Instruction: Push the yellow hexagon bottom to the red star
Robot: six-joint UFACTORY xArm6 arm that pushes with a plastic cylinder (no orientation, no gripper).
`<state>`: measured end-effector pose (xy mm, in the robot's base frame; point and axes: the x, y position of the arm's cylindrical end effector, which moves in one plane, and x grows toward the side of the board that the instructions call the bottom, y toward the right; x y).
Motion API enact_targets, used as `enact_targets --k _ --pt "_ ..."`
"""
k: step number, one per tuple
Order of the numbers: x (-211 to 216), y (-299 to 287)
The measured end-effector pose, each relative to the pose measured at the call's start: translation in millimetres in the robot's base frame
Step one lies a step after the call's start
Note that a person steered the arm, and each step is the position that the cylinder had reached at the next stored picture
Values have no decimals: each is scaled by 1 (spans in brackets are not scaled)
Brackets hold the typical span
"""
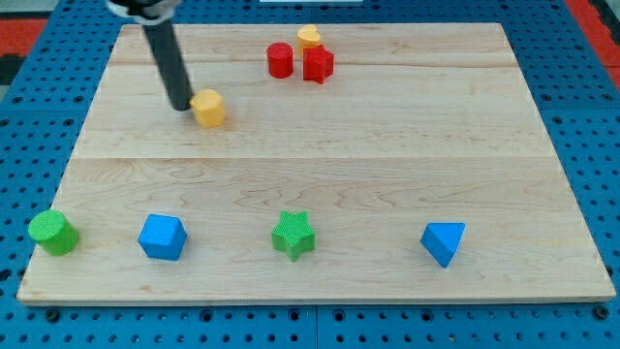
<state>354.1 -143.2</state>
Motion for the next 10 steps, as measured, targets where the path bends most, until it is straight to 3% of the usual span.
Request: enact_targets --k 1,2,5,8,9,10 --pt "33 1" --pt "34 16" --pt "0 101" --pt "3 124" --pt "37 140" --pt "58 227"
